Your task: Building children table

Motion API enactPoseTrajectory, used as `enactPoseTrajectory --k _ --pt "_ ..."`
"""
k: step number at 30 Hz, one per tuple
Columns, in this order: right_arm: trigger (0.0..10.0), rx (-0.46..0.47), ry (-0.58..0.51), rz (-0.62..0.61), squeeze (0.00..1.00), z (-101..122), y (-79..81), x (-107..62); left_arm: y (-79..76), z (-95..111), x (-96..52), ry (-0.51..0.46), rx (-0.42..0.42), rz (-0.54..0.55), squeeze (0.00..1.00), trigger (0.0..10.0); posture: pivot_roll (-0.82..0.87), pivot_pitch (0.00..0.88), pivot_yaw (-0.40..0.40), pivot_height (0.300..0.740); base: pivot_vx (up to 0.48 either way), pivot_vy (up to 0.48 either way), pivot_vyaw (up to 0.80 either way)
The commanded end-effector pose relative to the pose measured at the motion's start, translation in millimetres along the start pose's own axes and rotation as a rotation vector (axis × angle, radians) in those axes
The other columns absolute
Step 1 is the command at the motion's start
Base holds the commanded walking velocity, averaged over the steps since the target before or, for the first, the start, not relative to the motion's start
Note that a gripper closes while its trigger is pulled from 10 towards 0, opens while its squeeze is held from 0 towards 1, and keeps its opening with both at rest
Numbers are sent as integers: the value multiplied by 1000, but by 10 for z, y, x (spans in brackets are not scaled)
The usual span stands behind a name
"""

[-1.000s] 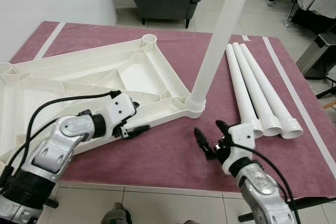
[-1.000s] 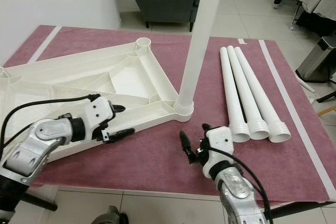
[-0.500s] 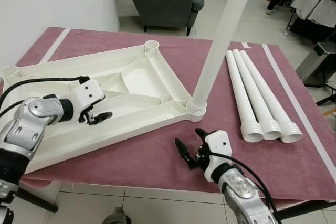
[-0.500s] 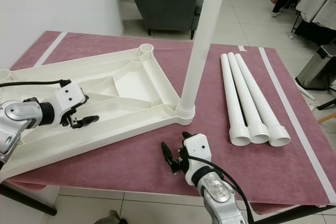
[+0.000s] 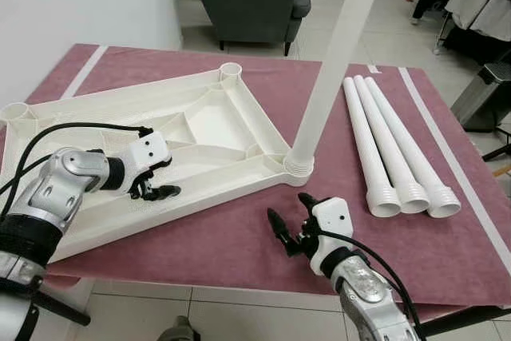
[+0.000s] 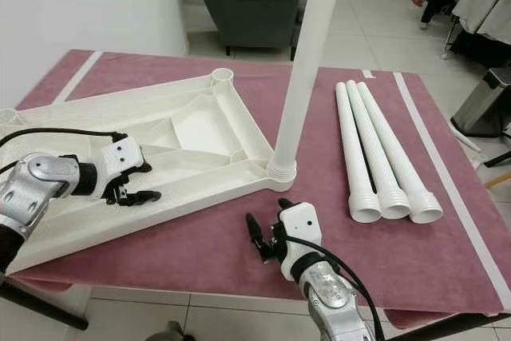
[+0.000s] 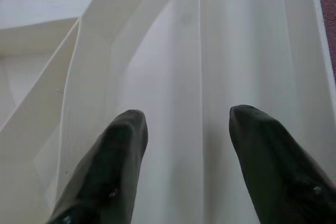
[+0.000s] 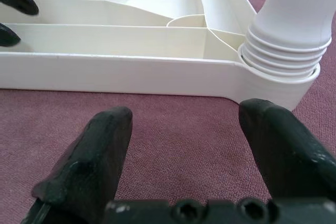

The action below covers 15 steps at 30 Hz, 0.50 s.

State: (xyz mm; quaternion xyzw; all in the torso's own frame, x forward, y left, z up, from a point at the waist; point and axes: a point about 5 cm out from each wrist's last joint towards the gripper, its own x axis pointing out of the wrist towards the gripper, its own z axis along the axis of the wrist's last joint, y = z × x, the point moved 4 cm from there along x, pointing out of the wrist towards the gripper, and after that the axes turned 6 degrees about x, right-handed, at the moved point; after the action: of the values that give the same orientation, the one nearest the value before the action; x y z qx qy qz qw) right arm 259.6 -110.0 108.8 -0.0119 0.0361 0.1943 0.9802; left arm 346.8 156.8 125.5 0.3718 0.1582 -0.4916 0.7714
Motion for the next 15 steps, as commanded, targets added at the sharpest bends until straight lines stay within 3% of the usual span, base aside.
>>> enactPoseTrajectory --k 1,3,6,15 --pt "10000 -6 -4 5 0 18 15 16 4 -30 41 23 13 -1 0 3725 84 0 38 740 0 0 0" --pt "10000 -7 -8 6 0 31 12 26 8 -47 78 33 6 1 0 3255 85 0 38 740 0 0 0" --pt "10000 -10 -15 5 0 53 1 40 26 -92 154 56 -11 11 0 0 84 0 38 740 0 0 0" --pt "10000 -6 -21 -1 0 67 10 42 -5 -158 197 72 -3 -8 0 0 79 0 43 740 0 0 0"
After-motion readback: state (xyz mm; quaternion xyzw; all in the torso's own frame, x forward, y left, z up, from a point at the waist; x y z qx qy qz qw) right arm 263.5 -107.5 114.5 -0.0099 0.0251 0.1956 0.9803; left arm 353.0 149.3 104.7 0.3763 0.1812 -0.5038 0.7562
